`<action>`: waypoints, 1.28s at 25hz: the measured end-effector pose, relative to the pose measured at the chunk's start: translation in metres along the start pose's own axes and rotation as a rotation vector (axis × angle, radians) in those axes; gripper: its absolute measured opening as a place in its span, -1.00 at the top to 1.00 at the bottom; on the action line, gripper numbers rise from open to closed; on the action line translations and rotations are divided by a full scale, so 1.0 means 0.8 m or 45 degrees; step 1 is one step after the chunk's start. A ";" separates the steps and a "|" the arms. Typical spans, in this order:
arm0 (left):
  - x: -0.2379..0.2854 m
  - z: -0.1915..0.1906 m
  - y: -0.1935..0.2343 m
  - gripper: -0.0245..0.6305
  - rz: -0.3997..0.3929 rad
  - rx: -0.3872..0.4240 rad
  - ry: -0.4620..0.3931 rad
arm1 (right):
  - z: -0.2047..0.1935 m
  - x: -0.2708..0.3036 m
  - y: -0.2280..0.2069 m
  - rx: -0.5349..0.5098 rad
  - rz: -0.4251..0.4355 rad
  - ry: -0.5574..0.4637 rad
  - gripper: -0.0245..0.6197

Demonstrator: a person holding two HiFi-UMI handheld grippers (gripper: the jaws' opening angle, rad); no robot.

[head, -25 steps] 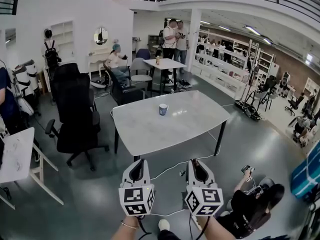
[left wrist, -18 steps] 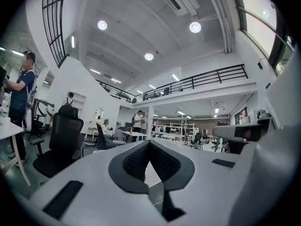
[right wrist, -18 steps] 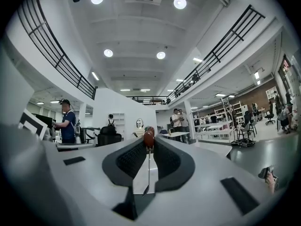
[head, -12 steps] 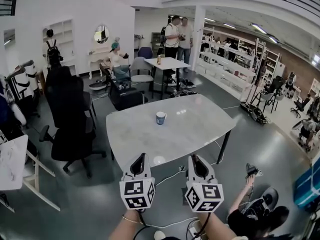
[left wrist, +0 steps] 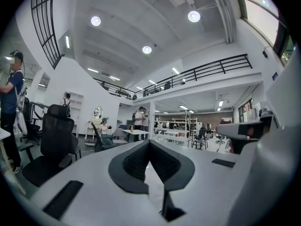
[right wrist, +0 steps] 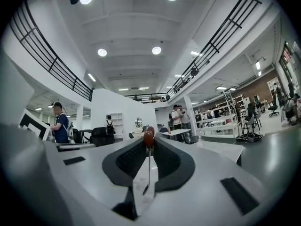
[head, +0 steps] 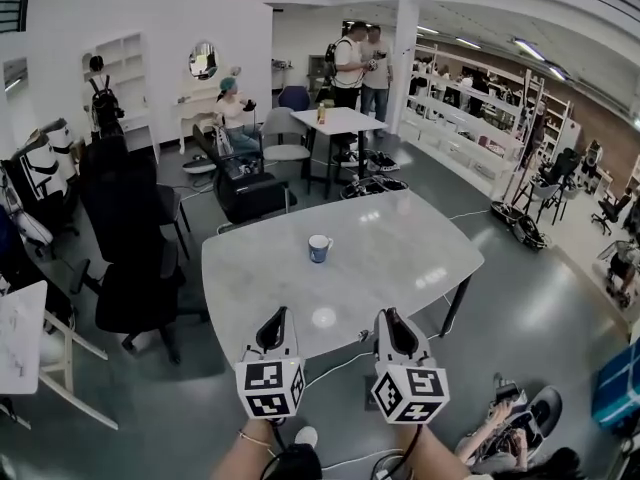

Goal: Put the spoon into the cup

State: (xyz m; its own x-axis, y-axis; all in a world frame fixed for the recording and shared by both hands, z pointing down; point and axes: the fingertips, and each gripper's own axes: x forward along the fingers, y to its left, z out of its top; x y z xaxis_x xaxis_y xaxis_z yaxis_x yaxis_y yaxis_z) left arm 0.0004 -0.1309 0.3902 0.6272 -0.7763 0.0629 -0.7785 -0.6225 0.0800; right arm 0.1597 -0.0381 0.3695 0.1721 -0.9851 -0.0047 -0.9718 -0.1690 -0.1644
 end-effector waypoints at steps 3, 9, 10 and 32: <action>0.030 -0.001 0.010 0.88 0.010 -0.008 0.001 | -0.004 0.026 -0.011 0.008 -0.003 0.002 0.72; 0.106 -0.003 0.025 0.88 0.004 -0.028 0.007 | -0.001 0.100 -0.032 0.018 -0.006 0.002 0.72; 0.120 -0.003 0.028 0.88 0.002 -0.031 0.010 | 0.000 0.114 -0.034 0.018 -0.006 0.002 0.72; 0.295 -0.042 0.092 0.88 0.174 -0.116 0.108 | -0.032 0.331 -0.088 0.067 0.125 0.122 0.72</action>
State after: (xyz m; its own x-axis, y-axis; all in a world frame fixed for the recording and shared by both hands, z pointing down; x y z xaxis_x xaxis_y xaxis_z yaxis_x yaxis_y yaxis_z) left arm 0.0920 -0.3566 0.4446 0.5187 -0.8394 0.1623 -0.8535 -0.4975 0.1548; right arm 0.2695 -0.2881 0.4048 0.0580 -0.9958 0.0705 -0.9730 -0.0722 -0.2193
